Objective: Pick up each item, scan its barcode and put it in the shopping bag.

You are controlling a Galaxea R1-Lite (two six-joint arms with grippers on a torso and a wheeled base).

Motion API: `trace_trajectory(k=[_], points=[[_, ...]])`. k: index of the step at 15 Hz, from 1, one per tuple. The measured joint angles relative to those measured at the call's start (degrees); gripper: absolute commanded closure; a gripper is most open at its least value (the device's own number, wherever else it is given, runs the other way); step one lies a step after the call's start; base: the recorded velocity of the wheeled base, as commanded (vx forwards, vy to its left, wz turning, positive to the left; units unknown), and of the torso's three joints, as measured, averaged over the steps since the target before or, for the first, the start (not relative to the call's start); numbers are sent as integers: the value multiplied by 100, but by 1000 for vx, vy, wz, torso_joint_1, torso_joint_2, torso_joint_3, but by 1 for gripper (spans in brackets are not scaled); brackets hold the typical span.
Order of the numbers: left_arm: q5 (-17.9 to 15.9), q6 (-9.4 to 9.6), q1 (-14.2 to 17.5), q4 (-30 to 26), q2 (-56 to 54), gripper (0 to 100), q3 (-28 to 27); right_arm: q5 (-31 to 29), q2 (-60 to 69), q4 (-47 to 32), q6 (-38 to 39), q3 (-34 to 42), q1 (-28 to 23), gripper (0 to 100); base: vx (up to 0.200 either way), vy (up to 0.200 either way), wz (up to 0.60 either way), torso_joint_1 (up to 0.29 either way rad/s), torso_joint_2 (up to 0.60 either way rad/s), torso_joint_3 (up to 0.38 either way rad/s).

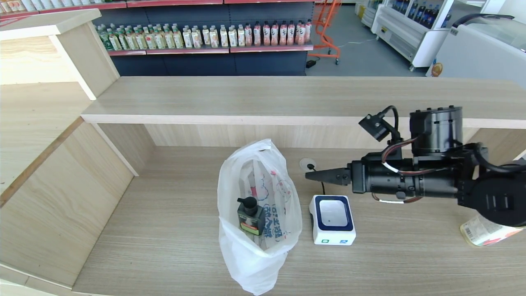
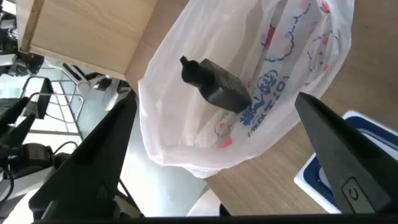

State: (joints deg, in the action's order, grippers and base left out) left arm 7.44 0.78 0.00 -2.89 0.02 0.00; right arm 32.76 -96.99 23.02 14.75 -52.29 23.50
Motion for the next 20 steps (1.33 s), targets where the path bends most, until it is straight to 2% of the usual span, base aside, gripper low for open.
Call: trace_trajectory(k=[3,6,11,14,20], points=[[0,0,0,0,0,0,0,74,1022,-479,27,590,-619,0,0,0,0,0,0,0],[0,1,0,-1,0,0,0,72,1513,-507,29,1042,-898,0,0,0,0,0,0,0],[0,1,0,-1,0,0,0,72,1849,-506,29,1261,-978,0,0,0,0,0,0,0],[0,-7,0,0,0,0,0,71,1877,-499,24,1271,-1075,0,-200,0,0,7,2,1],[2,0,0,-1,0,0,0,66,1869,-503,20,1370,-1111,0,0,0,0,0,0,0]])
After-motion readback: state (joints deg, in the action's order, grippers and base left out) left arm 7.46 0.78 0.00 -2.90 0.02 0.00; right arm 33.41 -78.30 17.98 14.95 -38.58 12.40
